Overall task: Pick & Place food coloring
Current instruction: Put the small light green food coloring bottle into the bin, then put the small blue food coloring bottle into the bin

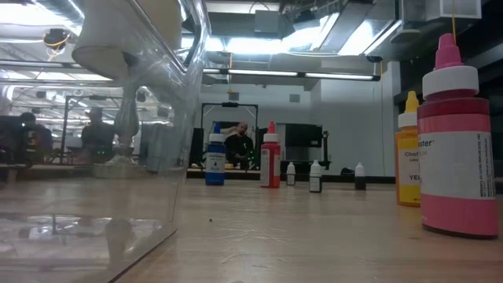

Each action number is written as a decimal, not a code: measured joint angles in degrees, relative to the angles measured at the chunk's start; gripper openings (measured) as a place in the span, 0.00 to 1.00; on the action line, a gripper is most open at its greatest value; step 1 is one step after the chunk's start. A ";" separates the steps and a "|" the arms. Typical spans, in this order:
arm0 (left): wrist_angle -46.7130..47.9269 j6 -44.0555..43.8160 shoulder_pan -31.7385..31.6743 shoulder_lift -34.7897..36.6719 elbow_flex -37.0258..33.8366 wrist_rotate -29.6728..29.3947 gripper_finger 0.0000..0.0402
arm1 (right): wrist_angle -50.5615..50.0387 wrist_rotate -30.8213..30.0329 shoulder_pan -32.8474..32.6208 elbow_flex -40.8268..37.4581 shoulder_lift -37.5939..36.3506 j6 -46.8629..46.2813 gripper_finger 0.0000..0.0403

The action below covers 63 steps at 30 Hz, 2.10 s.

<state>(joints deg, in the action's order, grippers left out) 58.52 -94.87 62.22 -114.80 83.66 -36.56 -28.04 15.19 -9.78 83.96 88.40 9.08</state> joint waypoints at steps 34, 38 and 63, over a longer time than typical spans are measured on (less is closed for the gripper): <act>-7.19 6.13 -2.58 0.08 -2.28 1.60 0.34 | -0.08 -0.12 -0.22 0.02 0.00 0.24 0.38; -6.44 8.50 -3.06 2.62 -1.02 0.64 0.37 | -0.09 -0.10 -0.22 0.02 0.00 0.22 0.38; -1.02 24.79 -7.74 24.83 2.27 -16.35 0.36 | -13.44 -8.75 1.37 0.09 0.04 -0.12 0.38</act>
<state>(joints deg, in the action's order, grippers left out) 57.49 -70.09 54.48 -89.98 85.93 -52.91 -41.48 6.44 -8.41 84.05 88.44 8.97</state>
